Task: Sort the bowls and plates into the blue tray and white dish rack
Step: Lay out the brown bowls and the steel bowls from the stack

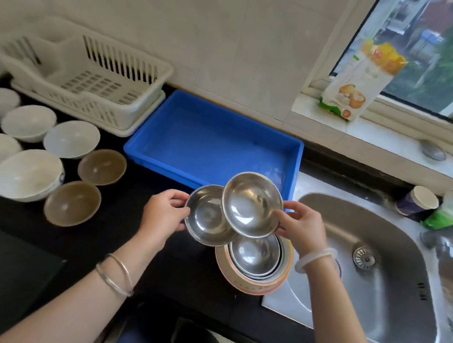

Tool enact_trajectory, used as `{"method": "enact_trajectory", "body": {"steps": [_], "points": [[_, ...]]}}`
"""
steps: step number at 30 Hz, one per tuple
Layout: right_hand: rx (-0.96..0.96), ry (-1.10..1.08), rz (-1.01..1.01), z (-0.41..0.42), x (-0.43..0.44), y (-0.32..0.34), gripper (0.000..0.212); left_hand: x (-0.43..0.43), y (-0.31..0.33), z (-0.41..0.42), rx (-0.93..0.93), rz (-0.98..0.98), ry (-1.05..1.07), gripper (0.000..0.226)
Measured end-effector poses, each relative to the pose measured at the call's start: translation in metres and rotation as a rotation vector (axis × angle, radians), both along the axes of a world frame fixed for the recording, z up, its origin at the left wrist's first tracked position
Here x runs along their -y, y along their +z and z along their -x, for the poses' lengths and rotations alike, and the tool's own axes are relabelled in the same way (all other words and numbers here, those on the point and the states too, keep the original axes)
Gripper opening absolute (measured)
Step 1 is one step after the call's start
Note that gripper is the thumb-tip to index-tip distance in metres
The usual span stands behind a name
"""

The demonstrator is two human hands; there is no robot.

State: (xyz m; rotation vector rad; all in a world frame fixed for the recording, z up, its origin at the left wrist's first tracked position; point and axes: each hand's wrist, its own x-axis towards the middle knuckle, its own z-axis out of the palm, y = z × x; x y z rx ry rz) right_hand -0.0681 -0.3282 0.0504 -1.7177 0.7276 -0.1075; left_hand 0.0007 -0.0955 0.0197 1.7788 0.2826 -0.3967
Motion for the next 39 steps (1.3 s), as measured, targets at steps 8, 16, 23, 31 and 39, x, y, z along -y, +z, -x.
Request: {"method": "enact_trajectory", "body": {"steps": [8, 16, 23, 31, 39], "points": [[-0.078, 0.169, -0.12, -0.065, -0.076, -0.044, 0.012, -0.093, -0.03, 0.009, -0.105, 0.053, 0.341, 0.019], [-0.26, 0.255, -0.222, -0.119, -0.134, -0.097, 0.012, -0.139, -0.068, 0.019, -0.173, 0.083, 0.526, 0.017], [-0.341, 0.198, -0.308, -0.142, -0.161, -0.123, 0.011, -0.155, -0.087, 0.013, -0.222, 0.084, 0.54, 0.018], [-0.368, 0.145, -0.321, -0.152, -0.178, -0.139, 0.017, -0.163, -0.094, 0.009, -0.223, 0.06, 0.53, 0.019], [-0.344, 0.13, -0.31, -0.156, -0.187, -0.145, 0.022, -0.164, -0.098, 0.013, -0.277, 0.091, 0.603, 0.015]]}}
